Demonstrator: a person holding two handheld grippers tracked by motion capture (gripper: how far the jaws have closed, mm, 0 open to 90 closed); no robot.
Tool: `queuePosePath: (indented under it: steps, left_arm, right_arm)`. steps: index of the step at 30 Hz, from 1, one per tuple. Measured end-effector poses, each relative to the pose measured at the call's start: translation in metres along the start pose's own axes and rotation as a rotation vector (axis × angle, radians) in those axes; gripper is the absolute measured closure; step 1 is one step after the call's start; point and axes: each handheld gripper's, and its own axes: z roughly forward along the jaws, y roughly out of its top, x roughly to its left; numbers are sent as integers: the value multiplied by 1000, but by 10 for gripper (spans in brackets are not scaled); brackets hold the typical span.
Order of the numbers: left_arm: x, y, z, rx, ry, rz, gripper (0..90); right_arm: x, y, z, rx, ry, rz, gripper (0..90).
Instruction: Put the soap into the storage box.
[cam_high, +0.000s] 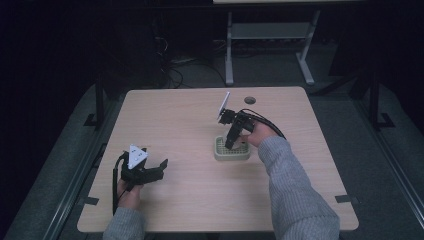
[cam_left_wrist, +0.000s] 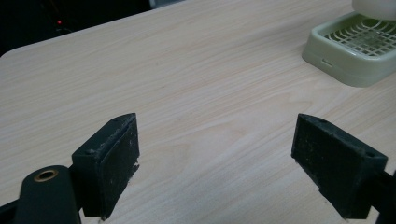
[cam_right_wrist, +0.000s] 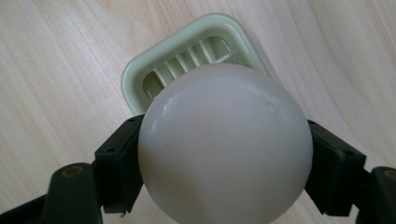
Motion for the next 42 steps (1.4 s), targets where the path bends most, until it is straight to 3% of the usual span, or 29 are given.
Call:
queuePosePath:
  steps: [23,42]
  left_arm:
    - [0,0,0,-10,-6,-5,149]
    - [0,0,0,-8,-4,-9,148]
  right_arm:
    - [-2,3,20,42,3,17,235]
    - [0,4,24,56,-13,16,235]
